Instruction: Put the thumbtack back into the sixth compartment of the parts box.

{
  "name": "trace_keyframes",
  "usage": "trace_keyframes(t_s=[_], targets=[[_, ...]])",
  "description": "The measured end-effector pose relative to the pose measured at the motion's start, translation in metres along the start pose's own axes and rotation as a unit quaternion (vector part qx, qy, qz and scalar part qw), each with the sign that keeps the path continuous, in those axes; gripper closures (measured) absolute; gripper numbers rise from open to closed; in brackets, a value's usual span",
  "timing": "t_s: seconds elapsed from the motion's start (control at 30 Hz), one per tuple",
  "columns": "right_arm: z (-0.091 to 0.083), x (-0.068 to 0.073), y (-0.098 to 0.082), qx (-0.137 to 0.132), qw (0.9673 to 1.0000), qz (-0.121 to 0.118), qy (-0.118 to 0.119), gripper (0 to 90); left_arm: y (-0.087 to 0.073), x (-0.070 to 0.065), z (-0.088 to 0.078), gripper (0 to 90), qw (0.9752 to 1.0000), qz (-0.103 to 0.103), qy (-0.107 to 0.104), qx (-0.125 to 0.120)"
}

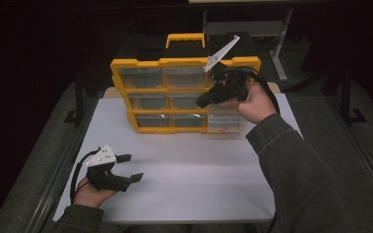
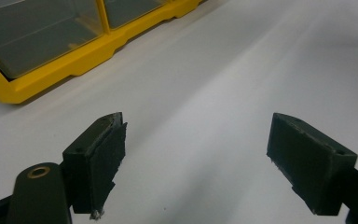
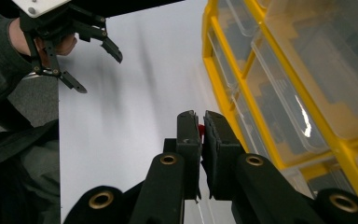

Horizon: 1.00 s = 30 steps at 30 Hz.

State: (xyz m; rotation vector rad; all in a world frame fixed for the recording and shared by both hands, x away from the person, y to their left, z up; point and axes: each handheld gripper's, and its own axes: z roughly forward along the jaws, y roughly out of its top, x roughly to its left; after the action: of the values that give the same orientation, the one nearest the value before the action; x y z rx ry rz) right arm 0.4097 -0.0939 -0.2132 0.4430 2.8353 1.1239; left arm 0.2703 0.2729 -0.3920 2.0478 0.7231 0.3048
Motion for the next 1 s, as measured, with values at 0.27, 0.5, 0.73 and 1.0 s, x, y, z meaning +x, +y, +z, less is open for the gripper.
trace_keyframes(t_s=[0.27, 0.5, 0.73, 1.0], targets=[[-0.011, -0.006, -0.006, 0.000, 0.9998, 0.012, -0.014, 84.0, 0.000, 0.000, 0.000, 18.9, 1.0000, -0.003, -0.001, -0.002], [-0.023, -0.015, -0.016, 0.002, 0.9991, 0.030, -0.029, 84.0, 0.000, 0.000, 0.000, 18.9, 1.0000, 0.000, -0.001, 0.000], [-0.027, -0.020, -0.023, 0.005, 0.9986, 0.039, -0.036, 84.0, 0.000, 0.000, 0.000, 18.9, 1.0000, 0.002, -0.001, 0.001], [-0.033, -0.028, -0.033, 0.005, 0.9974, 0.055, -0.046, 84.0, -0.001, 0.000, 0.000, 18.9, 1.0000, 0.000, -0.001, -0.001]])
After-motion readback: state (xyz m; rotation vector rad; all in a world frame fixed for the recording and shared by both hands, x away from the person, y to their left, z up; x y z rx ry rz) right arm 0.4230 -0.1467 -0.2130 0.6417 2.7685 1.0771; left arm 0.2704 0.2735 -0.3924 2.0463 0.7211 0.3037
